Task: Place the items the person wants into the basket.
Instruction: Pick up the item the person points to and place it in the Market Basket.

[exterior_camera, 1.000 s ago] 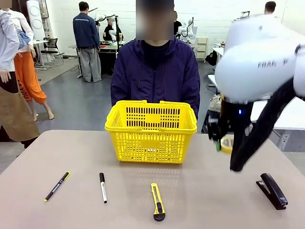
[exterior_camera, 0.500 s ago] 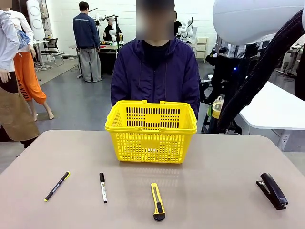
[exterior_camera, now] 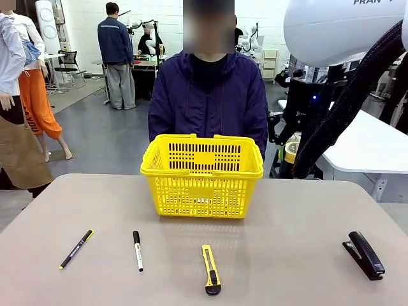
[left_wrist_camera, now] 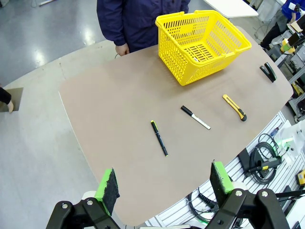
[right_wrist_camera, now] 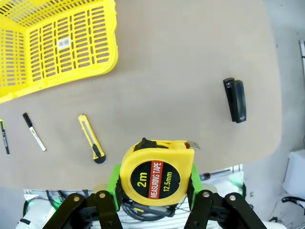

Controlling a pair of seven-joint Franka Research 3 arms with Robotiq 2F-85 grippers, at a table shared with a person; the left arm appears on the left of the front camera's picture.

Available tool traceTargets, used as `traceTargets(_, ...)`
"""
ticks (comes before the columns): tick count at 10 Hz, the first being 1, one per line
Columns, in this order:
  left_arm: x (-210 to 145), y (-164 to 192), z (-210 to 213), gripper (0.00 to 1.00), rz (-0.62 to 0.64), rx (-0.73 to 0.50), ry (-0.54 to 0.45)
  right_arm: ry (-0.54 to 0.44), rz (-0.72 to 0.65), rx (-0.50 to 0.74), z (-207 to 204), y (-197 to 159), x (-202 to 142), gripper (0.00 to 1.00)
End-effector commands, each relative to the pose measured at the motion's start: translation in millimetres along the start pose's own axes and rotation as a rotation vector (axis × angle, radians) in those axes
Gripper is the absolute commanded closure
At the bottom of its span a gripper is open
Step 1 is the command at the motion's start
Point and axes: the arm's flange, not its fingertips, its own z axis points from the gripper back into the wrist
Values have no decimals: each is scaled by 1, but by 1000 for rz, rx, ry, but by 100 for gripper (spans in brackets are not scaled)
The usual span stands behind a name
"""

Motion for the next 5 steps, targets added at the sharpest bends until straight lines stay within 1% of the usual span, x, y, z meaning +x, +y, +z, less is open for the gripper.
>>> traceTargets(1, 0, 0, 0, 0, -7, -4, -3, -3, 5, 2, -2, -4, 1, 100)
traceTargets(2, 0, 0, 0, 0, -7, -4, -3, -3, 5, 2, -2, -4, 1, 100)
traceTargets(3, 0, 0, 0, 0, -7, -4, -3, 0, 0, 0, 0, 0, 0, 37)
traceTargets(4, 0, 0, 0, 0, -7, -4, -3, -41, 151, 74, 6, 23, 15, 37)
traceTargets(5, 0, 0, 0, 0, -7, -4, -3, -60, 256, 112, 5, 54, 34, 37)
